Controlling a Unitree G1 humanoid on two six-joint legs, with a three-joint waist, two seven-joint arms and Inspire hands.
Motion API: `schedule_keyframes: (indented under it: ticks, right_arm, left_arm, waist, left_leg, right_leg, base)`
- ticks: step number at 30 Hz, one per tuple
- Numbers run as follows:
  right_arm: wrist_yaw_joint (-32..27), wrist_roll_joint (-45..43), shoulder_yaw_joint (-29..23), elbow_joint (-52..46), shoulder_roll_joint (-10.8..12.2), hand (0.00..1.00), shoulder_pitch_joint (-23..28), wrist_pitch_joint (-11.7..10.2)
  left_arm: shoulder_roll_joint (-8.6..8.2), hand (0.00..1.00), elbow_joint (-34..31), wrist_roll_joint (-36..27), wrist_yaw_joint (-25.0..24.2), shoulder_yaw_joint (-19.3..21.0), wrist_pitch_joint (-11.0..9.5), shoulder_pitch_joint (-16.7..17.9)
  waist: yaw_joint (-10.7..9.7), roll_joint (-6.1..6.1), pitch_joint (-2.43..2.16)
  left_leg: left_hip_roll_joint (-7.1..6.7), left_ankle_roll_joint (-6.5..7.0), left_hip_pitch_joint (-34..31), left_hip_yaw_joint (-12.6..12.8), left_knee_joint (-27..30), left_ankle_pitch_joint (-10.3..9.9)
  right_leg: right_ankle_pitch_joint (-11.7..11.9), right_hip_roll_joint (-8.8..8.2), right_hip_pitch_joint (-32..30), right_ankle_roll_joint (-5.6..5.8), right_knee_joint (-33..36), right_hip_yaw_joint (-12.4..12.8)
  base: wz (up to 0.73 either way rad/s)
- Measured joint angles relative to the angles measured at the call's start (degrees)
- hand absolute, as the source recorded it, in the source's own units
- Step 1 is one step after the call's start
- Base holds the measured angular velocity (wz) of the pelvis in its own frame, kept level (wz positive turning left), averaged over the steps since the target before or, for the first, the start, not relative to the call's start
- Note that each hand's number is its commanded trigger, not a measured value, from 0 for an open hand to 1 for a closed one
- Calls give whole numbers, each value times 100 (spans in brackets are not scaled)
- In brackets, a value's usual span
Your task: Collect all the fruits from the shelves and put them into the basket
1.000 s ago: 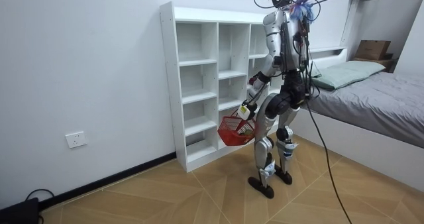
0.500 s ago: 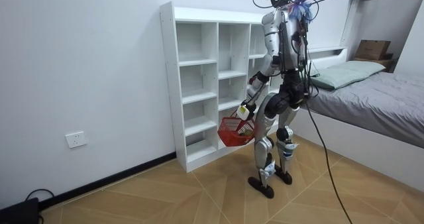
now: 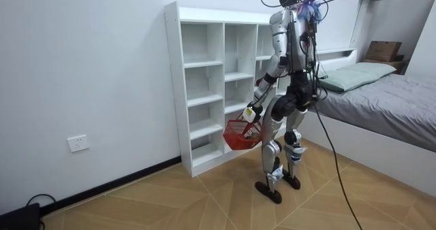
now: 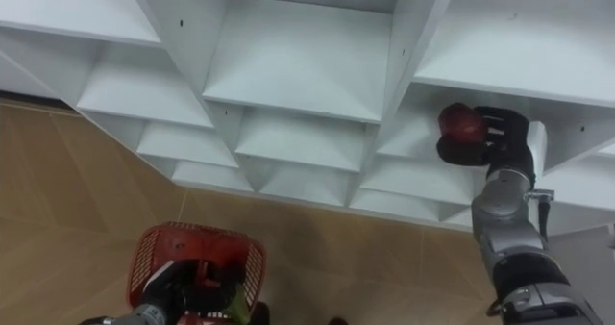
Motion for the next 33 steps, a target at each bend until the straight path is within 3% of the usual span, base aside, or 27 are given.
schedule_keyframes:
  ticks: [26, 33]
  right_arm:
    - [87, 86, 2, 35, 24, 100, 0, 1]
    - [80, -32, 47, -309, 315, 100, 42, -15]
  left_arm:
    - [-39, 100, 89, -2, 114, -45, -13, -108]
    - [-44, 100, 157, -136, 117, -54, -88, -194]
  waist:
    - [3, -21, 1]
    - [-76, -18, 0]
  left_leg:
    - [9, 1, 42, 22, 3, 2]
    - [30, 1, 11, 96, 7, 2]
  right_leg:
    - [4, 1, 44, 3, -4, 13]
    - [27, 30, -18, 3, -11, 86]
  base:
    - [0]
    - [-5]
